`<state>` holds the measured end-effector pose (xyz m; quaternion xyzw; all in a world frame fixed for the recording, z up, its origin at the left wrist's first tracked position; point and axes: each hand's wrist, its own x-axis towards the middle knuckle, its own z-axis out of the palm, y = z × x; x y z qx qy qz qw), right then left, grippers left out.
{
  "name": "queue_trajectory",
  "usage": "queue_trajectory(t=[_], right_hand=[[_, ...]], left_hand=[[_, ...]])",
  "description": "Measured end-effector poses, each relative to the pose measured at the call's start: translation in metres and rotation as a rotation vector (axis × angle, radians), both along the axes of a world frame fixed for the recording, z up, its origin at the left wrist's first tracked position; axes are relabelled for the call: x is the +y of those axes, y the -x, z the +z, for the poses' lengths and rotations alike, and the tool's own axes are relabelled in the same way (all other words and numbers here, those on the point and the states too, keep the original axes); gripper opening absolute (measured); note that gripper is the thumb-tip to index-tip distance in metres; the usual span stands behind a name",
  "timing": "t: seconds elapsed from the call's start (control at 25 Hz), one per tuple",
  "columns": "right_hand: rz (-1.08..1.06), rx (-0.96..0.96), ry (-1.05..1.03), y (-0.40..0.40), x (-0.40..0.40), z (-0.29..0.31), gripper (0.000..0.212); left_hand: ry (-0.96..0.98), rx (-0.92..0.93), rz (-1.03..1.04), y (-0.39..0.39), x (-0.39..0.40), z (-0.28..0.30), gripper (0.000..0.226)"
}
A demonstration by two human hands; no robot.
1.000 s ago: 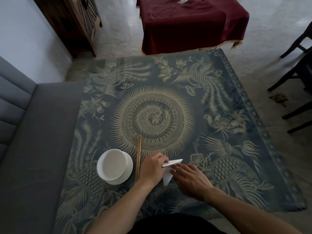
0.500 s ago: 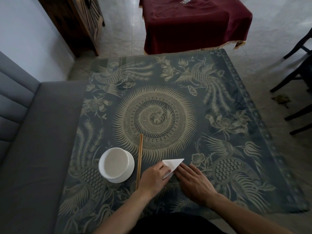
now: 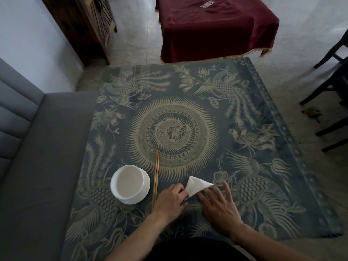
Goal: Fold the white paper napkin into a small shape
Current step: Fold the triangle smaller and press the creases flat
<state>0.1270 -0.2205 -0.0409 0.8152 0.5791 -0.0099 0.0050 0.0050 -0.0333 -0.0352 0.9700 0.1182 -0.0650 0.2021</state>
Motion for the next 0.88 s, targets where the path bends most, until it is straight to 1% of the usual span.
queue_trajectory(t=[0.12,0.24,0.32,0.4,0.44,0.52,0.6,0.64,0.76,0.88], right_hand=[[-0.018,0.02,-0.037,0.004,-0.007,-0.002,0.054],[-0.03,0.084,-0.117,0.002,-0.012,-0.003,0.041],[-0.111,0.163,-0.139,-0.005,-0.01,0.002,0.04],[-0.173,0.188,-0.113,-0.012,-0.005,0.006,0.049],[-0.157,0.175,-0.08,-0.015,-0.002,0.006,0.054],[-0.047,0.14,0.008,-0.016,-0.001,0.004,0.059],[0.042,0.118,0.074,-0.014,-0.002,0.001,0.062],[0.052,0.114,0.093,-0.013,-0.003,0.001,0.064],[0.033,0.102,0.124,-0.008,-0.004,0.0,0.065],[0.003,0.069,0.122,-0.003,-0.008,-0.003,0.065]], left_hand=[[-0.026,0.01,0.003,-0.002,0.001,0.0,0.028],[-0.051,0.025,0.022,-0.006,-0.001,0.002,0.04],[-0.076,0.028,0.035,-0.009,-0.004,0.005,0.039],[-0.084,0.027,0.045,-0.01,-0.006,0.007,0.032],[-0.084,0.028,0.052,-0.01,-0.005,0.008,0.029],[-0.089,0.033,0.071,-0.009,-0.002,0.009,0.027],[-0.111,0.034,0.077,-0.008,0.001,0.01,0.029],[-0.122,0.031,0.061,-0.006,0.001,0.01,0.03],[-0.155,0.041,-0.053,-0.001,-0.005,0.007,0.034],[-0.16,0.049,-0.107,0.001,-0.008,0.004,0.041]])
